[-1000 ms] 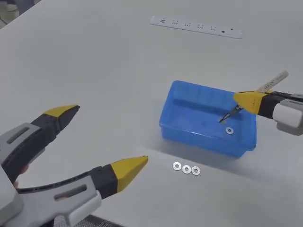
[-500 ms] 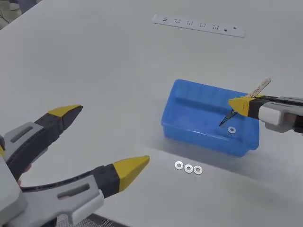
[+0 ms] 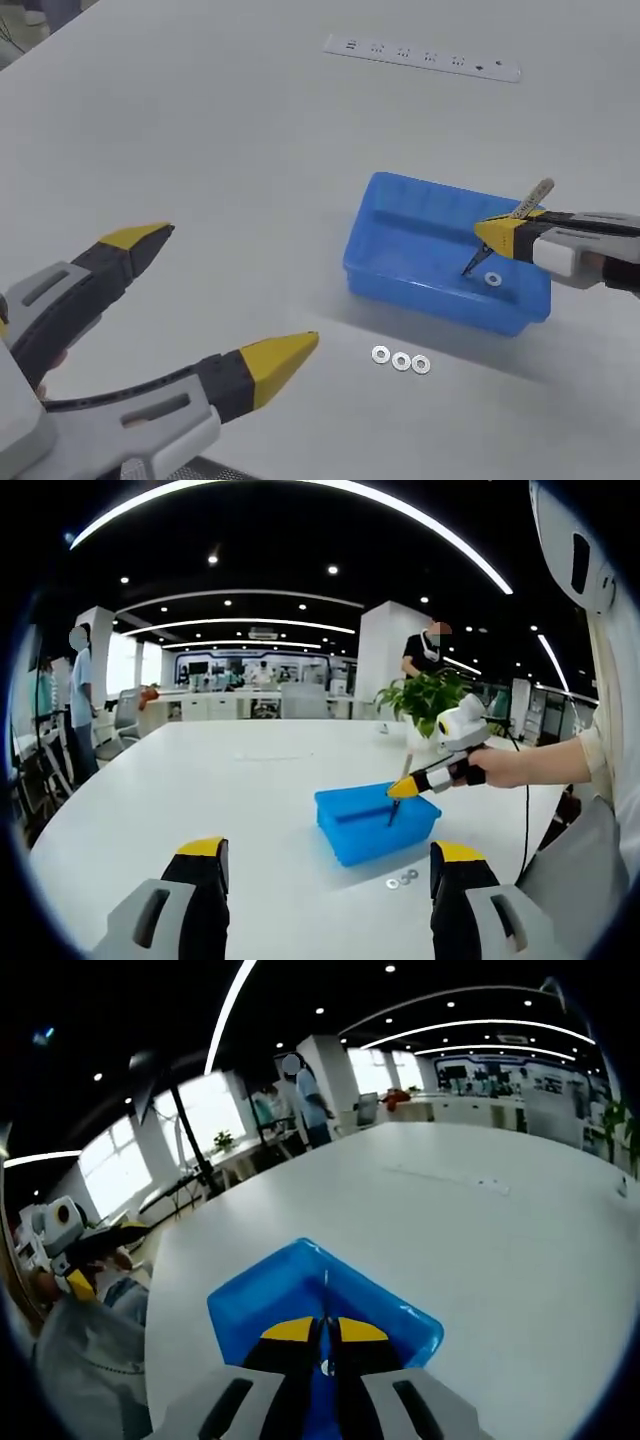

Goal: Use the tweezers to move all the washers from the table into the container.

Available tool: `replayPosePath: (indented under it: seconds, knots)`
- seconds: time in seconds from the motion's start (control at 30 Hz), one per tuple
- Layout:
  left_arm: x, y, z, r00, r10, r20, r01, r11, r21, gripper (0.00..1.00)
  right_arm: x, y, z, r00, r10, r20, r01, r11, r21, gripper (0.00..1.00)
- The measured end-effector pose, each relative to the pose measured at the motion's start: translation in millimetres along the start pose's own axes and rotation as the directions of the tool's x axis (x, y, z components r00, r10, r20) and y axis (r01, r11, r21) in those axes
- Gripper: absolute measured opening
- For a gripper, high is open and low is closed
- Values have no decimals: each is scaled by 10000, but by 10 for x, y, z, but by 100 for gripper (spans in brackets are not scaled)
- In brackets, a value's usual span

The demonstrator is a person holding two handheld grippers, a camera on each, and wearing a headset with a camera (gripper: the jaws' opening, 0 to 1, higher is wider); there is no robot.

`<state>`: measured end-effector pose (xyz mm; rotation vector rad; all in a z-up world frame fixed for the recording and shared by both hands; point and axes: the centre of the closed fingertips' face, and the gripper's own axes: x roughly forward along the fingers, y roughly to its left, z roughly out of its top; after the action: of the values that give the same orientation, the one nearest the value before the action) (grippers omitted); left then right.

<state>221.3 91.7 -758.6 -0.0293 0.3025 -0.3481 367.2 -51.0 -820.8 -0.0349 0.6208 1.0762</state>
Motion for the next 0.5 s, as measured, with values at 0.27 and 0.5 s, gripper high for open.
replayPosePath:
  seconds: [0.27,0.5]
  knots:
    - [-19,11,56,9996,0,286,2,10000,-74,85,-58,125,41,9998,149,130,-138,9965,-819,4]
    - [-33,10,84,9991,-6,421,6,10000,-14,85,-175,274,145,9987,263,441,-195,9889,-1472,4]
